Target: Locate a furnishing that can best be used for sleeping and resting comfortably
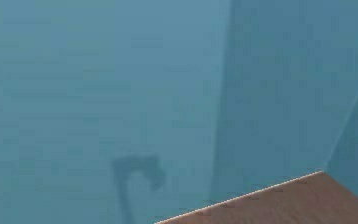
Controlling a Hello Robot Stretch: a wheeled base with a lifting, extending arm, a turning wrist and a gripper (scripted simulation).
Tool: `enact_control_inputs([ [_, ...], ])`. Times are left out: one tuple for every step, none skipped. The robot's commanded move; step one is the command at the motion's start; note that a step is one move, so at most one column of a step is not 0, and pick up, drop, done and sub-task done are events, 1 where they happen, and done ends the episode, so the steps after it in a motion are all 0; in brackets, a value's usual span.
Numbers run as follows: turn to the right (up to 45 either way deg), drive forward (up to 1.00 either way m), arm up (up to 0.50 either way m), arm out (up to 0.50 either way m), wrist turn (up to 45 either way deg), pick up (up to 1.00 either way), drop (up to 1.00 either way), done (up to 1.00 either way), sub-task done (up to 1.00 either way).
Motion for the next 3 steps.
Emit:
enact_control_inputs([
  [0.0,0.30,0.00,0.00,0.0,0.00,0.00,0.00,0.00],
  [24.0,0.00,0.00,0.00,0.0,0.00,0.00,0.00,0.00],
  [3.0,0.00,0.00,0.00,0.0,0.00,0.00,0.00,0.00],
])
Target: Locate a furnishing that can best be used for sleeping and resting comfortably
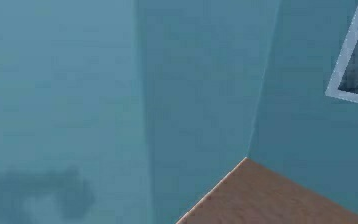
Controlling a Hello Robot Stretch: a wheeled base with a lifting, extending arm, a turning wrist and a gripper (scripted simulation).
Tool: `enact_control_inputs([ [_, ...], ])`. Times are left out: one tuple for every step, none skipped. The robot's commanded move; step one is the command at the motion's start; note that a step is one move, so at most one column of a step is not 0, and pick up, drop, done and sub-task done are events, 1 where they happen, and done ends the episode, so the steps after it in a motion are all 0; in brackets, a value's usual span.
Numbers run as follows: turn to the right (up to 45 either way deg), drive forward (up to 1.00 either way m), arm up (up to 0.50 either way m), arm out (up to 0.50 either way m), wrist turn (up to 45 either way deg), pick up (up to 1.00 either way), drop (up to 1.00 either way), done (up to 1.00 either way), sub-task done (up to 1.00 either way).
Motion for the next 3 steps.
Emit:
enact_control_inputs([
  [-9.0,0.00,0.00,0.00,0.0,0.00,0.00,0.00,0.00],
  [0.0,0.50,0.00,0.00,0.0,0.00,0.00,0.00,0.00],
  [45.0,0.00,0.00,0.00,0.0,0.00,0.00,0.00,0.00],
])
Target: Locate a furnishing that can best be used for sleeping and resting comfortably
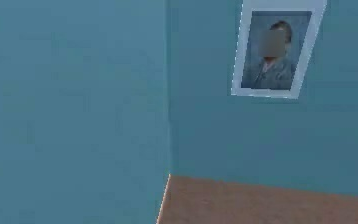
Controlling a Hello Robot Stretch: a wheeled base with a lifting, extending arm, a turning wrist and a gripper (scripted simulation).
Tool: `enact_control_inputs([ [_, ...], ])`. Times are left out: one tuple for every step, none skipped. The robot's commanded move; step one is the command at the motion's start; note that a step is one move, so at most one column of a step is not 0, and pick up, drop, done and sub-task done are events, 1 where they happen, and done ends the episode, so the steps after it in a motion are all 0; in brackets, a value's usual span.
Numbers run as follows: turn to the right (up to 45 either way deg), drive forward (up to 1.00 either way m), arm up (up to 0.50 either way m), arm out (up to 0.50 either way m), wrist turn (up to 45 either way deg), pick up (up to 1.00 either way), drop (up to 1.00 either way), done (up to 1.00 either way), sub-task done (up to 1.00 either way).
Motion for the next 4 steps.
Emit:
enact_control_inputs([
  [45.0,0.00,0.00,0.00,0.0,0.00,0.00,0.00,0.00],
  [45.0,0.00,0.00,0.00,0.0,0.00,0.00,0.00,0.00],
  [6.0,0.00,0.00,0.00,0.0,0.00,0.00,0.00,0.00],
  [0.0,0.10,0.00,0.00,0.0,0.00,0.00,0.00,0.00],
])
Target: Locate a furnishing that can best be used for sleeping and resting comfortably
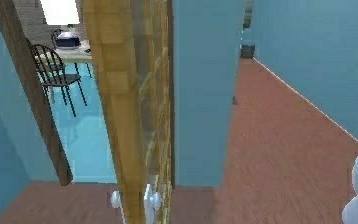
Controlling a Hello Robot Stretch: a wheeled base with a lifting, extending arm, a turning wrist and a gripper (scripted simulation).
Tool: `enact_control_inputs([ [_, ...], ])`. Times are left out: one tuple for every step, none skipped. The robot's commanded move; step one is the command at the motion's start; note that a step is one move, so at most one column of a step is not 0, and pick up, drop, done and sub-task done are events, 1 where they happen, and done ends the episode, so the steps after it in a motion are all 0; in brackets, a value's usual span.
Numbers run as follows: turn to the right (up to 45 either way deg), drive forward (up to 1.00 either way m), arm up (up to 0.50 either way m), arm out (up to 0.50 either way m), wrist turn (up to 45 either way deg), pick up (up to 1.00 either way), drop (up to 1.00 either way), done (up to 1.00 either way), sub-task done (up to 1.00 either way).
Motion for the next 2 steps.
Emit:
enact_control_inputs([
  [-45.0,0.00,0.00,0.00,0.0,0.00,0.00,0.00,0.00],
  [-30.0,0.00,0.00,0.00,0.0,0.00,0.00,0.00,0.00],
])
